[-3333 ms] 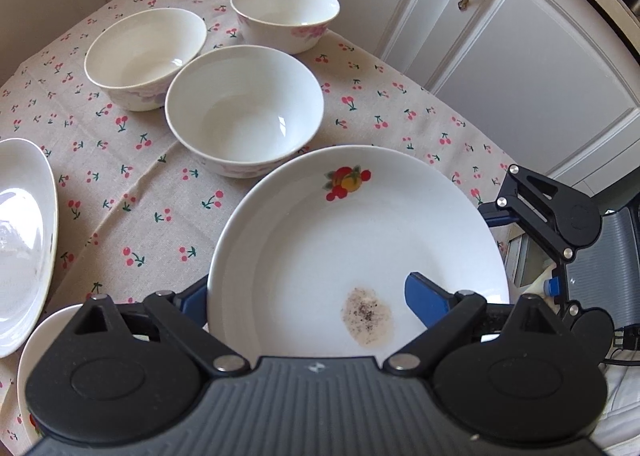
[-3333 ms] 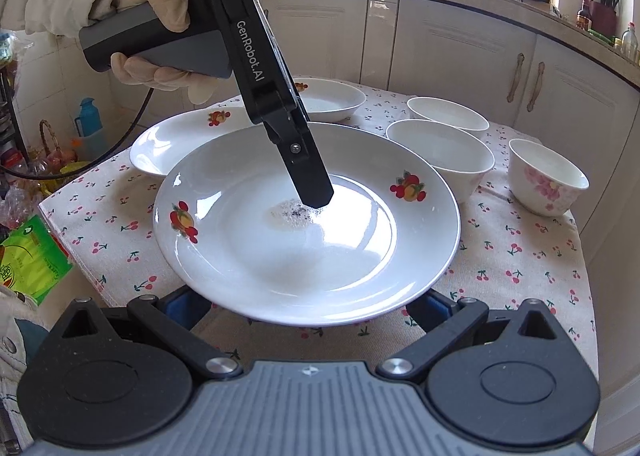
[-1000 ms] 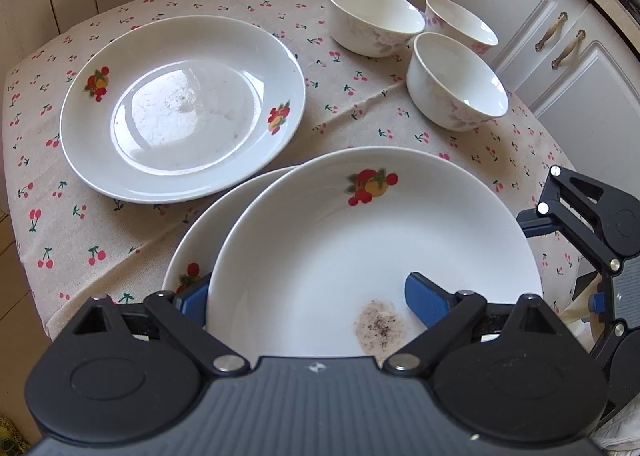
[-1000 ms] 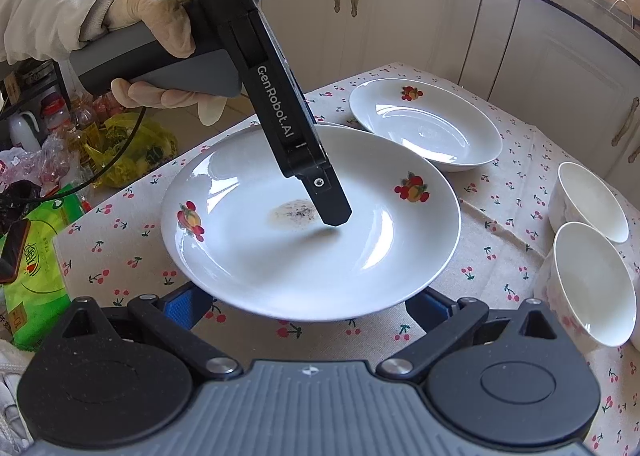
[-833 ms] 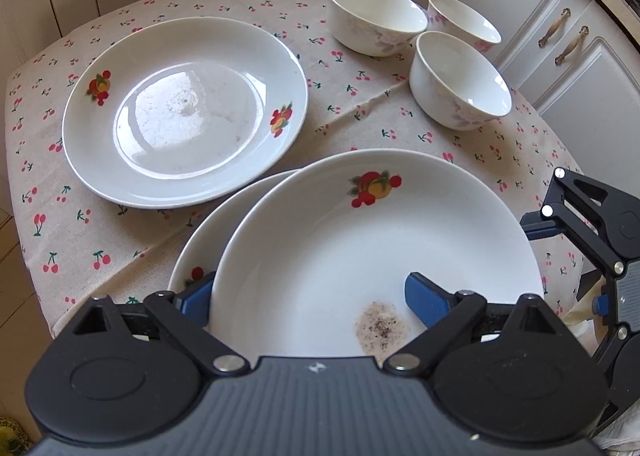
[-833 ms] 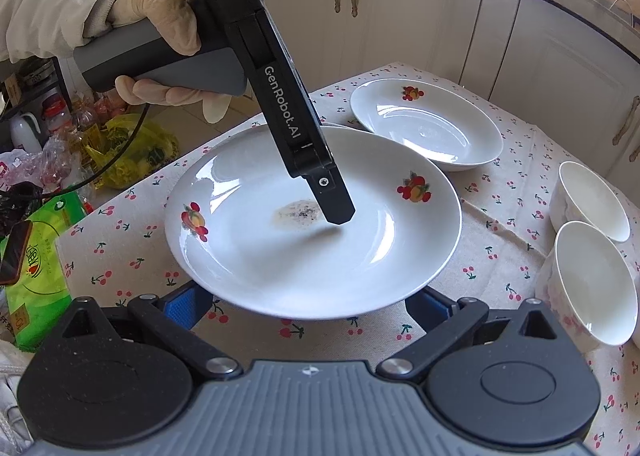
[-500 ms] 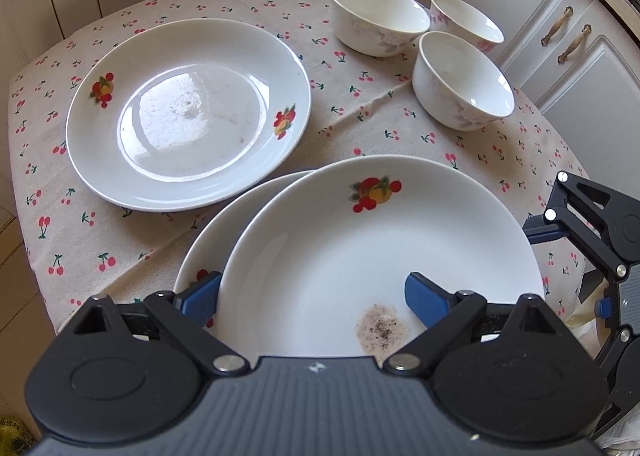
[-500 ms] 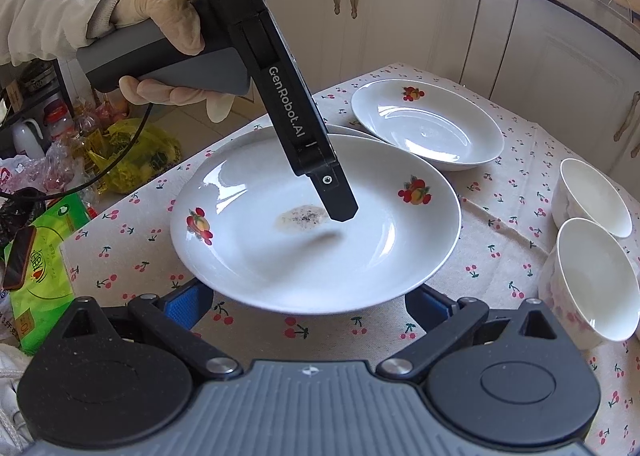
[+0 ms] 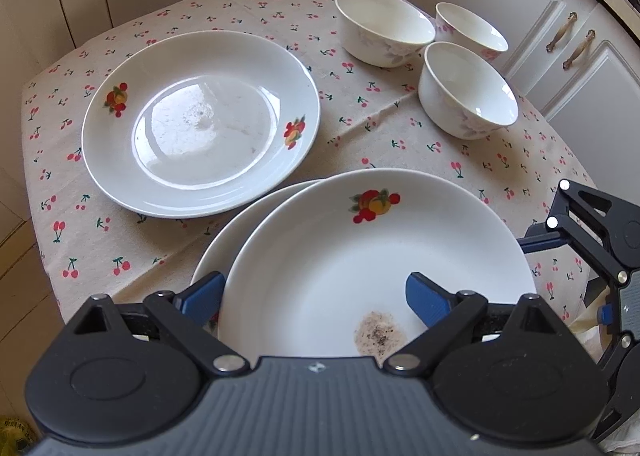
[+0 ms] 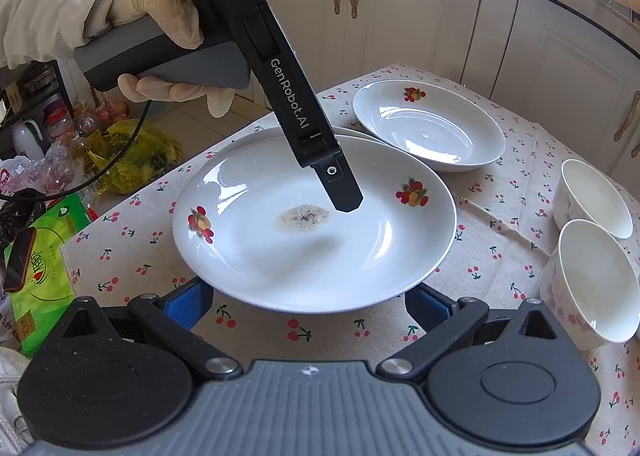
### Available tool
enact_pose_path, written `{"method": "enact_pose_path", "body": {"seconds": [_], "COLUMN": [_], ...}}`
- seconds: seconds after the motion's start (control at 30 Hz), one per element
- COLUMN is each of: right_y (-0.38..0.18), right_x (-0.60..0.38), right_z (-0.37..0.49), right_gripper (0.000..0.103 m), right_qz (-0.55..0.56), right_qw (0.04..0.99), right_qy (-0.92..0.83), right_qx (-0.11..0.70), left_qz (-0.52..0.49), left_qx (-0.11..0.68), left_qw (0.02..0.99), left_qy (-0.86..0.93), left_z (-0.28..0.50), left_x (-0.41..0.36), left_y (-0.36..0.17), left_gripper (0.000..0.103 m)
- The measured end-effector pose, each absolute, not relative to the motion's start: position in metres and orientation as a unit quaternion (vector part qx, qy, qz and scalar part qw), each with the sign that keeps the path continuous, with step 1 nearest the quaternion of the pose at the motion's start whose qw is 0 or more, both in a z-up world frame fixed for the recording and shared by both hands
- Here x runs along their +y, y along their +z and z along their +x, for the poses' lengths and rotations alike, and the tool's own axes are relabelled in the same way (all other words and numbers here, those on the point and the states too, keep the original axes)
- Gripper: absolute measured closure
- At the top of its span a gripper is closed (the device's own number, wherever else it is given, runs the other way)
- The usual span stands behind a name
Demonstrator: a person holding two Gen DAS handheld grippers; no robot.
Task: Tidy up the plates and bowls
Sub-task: 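Lower the stained plate with the left tool onto another white plate, then open the left tool and withdraw it from the stacked plates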
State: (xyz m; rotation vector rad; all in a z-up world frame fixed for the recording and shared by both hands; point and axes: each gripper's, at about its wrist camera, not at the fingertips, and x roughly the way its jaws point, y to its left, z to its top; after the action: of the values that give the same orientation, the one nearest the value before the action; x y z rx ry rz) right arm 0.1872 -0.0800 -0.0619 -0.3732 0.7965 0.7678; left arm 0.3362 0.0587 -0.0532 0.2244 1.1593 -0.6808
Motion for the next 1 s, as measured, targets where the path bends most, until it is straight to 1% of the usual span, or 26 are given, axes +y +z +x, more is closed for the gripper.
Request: {"method": "enact_pose_path", "body": {"seconds": [0.63,0.8,0.9,1.0], "right_y": [-0.063,-0.055,-0.05,-0.045], "right_x": [-0.079,-0.083,-0.088,-0.094], "right_z": [0.185,0.18,0.176,0.174], "right_gripper": [0.0,0.0,0.0,0.0], "right_qz": [-0.183,-0.184,-0.186,-0.189], "right_qw": [0.832,0.841,0.846,0.852], "right_qy": [0.36,0.354,0.348,0.34], "right_qx": [0.381,0.367,0.359,0.349], "left_qz": [0.098,0.109,0.118,0.125], "left_qx": [0.5,0.465,0.423,0.398], "left_qw": [0.808,0.83,0.853,0.864], "left_qy": [-0.297,-0.288,-0.283,-0.281], "left_z": [0.329,0.313,0.297,0.285], "left_x": [0.07,0.07,0.071,0.072], "left_y": [-0.039,-0.031,-0.019,-0.01], "left_gripper": [0.005,0.005,0.005,0.003]}}
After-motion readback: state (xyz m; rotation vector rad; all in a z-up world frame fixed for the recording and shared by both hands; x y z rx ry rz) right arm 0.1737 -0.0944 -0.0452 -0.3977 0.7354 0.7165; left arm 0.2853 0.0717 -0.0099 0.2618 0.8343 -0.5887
